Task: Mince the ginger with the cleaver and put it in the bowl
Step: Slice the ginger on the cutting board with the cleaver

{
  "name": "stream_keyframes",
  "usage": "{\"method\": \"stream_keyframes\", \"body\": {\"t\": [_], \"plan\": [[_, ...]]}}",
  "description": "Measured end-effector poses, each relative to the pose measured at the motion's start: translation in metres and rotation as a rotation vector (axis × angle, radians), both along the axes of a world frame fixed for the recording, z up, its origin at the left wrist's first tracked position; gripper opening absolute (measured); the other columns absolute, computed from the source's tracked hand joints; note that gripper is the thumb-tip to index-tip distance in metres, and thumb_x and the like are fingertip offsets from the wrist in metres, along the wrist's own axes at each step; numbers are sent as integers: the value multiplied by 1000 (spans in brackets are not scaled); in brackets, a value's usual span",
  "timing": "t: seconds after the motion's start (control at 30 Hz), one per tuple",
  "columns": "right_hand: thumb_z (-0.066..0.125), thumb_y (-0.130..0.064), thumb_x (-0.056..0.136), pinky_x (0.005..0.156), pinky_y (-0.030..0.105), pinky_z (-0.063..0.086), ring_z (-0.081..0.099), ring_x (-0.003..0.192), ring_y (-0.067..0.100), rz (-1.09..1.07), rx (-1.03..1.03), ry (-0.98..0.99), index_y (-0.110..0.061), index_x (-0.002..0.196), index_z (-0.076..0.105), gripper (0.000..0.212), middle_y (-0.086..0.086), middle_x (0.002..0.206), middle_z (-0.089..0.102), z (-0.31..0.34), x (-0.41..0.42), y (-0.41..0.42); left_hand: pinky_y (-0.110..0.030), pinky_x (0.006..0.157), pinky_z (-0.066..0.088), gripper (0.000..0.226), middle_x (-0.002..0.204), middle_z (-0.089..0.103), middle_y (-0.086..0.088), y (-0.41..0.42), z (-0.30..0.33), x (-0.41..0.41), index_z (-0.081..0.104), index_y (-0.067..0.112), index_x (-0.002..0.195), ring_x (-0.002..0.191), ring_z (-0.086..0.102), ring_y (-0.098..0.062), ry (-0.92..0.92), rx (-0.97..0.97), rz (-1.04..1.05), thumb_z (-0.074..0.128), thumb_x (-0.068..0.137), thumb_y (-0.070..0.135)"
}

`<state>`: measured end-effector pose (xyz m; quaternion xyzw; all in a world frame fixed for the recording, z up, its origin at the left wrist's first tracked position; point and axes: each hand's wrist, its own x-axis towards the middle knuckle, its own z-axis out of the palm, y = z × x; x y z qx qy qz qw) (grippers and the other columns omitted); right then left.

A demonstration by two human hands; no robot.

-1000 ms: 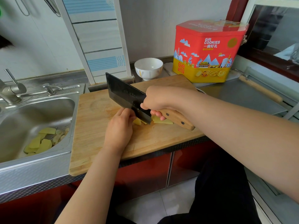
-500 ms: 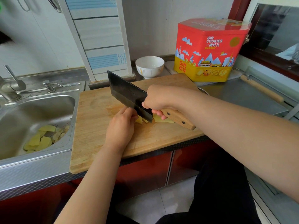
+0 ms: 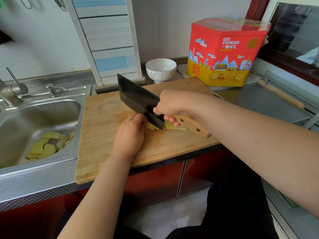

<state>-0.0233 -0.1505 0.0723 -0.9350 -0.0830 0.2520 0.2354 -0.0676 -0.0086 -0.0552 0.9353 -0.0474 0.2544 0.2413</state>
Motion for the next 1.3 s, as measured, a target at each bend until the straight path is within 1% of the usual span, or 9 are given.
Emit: {"method": "stream_keyframes", "body": {"t": [0.07,0.27,0.6,0.93,1.0,1.07,1.13,1.2,1.3], "plan": [[48,-22,101,48,28,48,49,49,18,-23,25,-19,-4,81,55,28,9,64,55,6,1,-5,-31,66,43,3,94,58,3,0,-1,1,63,14,91,82,55,-18,17,-7,5,62,88,12],[49,-26,101,40,23,44,49,43,14,-63,50,-33,-7,78,52,30,7,65,57,7,8,-21,-29,86,45,44,115,57,3,1,-1,6,60,18,122,106,51,-17,146,68,-4,66,85,41],[48,-23,101,44,27,46,51,49,18,-64,110,-31,-2,82,56,29,9,67,57,-3,11,-40,-34,90,49,55,125,53,5,-10,15,8,51,26,132,108,56,-17,305,-18,39,70,83,41],[48,-28,101,47,27,47,53,51,18,-41,104,-93,-4,84,56,31,9,67,58,-3,15,-64,-36,103,39,69,142,44,3,-34,16,14,40,27,142,130,39,-20,352,91,95,64,83,53],[48,-32,100,49,27,48,56,51,21,-27,96,-155,-3,85,57,34,10,65,60,-4,15,-69,-38,103,41,64,135,47,4,-33,22,12,43,26,140,124,43,-18,214,-117,107,63,84,50],[50,-35,98,50,27,49,59,53,22,0,117,-236,-4,91,58,32,9,68,61,-4,13,-74,-42,96,46,44,123,51,6,-32,39,11,51,21,130,115,50,-16,-136,-294,141,60,90,38],[57,-38,94,52,28,47,61,59,20,46,114,-363,-11,96,60,28,3,70,61,-4,9,-78,-36,97,44,29,118,52,6,-32,65,13,57,17,121,113,50,-14,-384,-246,128,57,93,25],[65,-44,87,55,29,41,54,67,14,47,110,-453,-18,101,53,32,-7,76,53,-9,4,-81,-28,97,38,23,117,56,4,-35,91,18,61,17,114,113,48,-14,-397,-61,53,58,93,25],[70,-47,82,60,33,44,52,71,13,33,140,-464,-22,102,38,45,-9,82,52,-23,-1,-84,-39,96,39,25,110,61,10,-36,105,27,63,26,108,106,53,-15,-145,203,-105,60,88,41]]}}
